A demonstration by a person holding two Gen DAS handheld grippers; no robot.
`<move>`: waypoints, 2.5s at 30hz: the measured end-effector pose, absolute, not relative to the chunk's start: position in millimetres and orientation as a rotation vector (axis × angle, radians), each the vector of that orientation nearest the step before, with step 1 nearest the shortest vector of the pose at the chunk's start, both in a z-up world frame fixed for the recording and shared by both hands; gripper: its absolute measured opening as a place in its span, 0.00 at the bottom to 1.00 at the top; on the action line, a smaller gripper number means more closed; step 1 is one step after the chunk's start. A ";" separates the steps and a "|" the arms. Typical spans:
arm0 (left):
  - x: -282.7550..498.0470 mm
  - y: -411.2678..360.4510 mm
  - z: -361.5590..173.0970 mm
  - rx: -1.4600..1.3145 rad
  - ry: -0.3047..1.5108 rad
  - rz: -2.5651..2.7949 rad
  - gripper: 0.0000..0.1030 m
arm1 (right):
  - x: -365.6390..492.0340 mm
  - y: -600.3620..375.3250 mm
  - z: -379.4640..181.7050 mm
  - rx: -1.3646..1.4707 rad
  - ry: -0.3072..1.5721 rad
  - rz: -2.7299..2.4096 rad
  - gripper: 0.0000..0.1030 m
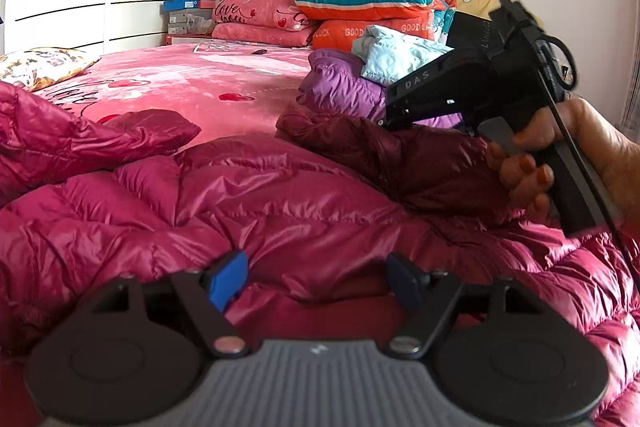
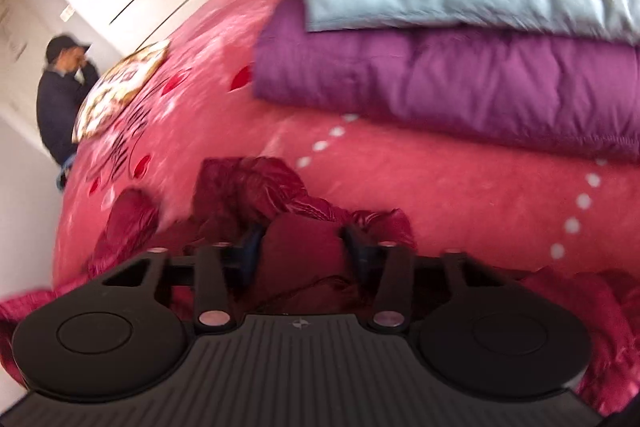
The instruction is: Fold large clothes
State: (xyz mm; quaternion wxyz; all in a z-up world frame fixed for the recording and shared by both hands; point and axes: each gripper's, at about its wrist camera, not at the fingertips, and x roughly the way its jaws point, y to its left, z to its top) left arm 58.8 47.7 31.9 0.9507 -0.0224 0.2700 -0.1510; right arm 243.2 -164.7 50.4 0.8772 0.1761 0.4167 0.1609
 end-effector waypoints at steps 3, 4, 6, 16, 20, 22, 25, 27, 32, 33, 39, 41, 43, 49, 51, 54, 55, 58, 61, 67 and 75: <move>58.8 47.6 31.9 -0.045 0.549 -0.307 0.74 | 227.7 -143.8 69.5 0.183 0.744 0.246 0.24; 58.8 47.6 31.9 -0.045 0.549 -0.307 0.74 | 225.7 -136.5 73.0 0.118 0.713 0.216 0.19; 58.6 47.6 31.8 -0.046 0.549 -0.307 0.75 | 222.2 -122.8 77.0 -0.028 0.656 0.134 0.18; 58.3 46.4 30.2 -0.035 0.553 -0.311 0.76 | 241.6 -132.7 23.3 -0.208 0.679 -0.037 0.18; 58.1 48.2 30.3 -0.034 0.556 -0.313 0.76 | 235.8 -130.0 22.5 -0.167 0.648 -0.044 0.31; 58.4 48.0 30.6 -0.035 0.556 -0.313 0.76 | 225.4 -139.8 31.9 -0.111 0.626 -0.040 0.49; 58.1 48.7 31.2 -0.038 0.555 -0.316 0.76 | 200.2 -155.2 54.9 -0.019 0.552 -0.055 0.78; 56.7 49.4 32.6 -0.042 0.549 -0.319 0.76 | 185.1 -165.3 69.4 0.050 0.524 -0.049 0.78; 50.7 52.6 40.8 -0.055 0.535 -0.344 0.75 | 118.8 -178.5 78.5 0.178 0.517 -0.064 0.84; 48.6 53.6 44.0 -0.060 0.532 -0.355 0.75 | 105.3 -181.1 77.3 0.200 0.518 -0.068 0.86; 38.4 57.5 72.1 -0.098 0.496 -0.395 0.75 | 38.1 -198.1 59.1 0.280 0.520 -0.145 0.93; 45.4 55.2 80.5 -0.126 0.507 -0.398 0.75 | 36.1 -199.6 58.2 0.245 0.537 -0.138 0.93; 54.0 49.2 88.4 -0.123 0.508 -0.385 0.75 | 34.1 -200.6 60.5 0.232 0.521 -0.125 0.96; 100.6 27.9 102.3 -0.174 0.547 -0.366 0.75 | 31.9 -198.8 52.7 0.228 0.560 -0.068 0.98; 120.0 21.2 99.9 -0.196 0.551 -0.359 0.75 | 34.4 -197.7 49.2 0.224 0.570 -0.048 0.98; 159.0 17.3 86.3 -0.278 0.584 -0.343 0.75 | 35.7 -201.3 49.4 0.233 0.584 -0.021 1.00; 171.6 17.2 80.7 -0.301 0.593 -0.324 0.75 | 35.8 -203.2 49.9 0.240 0.589 -0.015 1.00; 203.1 17.9 68.3 -0.342 0.592 -0.276 0.75 | 35.5 -213.0 48.9 0.285 0.599 0.000 1.00; 230.1 20.8 56.6 -0.409 0.618 -0.258 0.76 | 40.4 -226.1 45.2 0.369 0.623 0.014 1.00; 265.5 23.6 40.8 -0.605 0.622 -0.264 0.79 | 43.0 -247.3 38.5 0.516 0.657 0.028 1.00; 278.3 -12.2 45.7 -0.600 0.599 -0.442 0.79 | 42.8 -240.8 39.0 0.483 0.662 0.026 1.00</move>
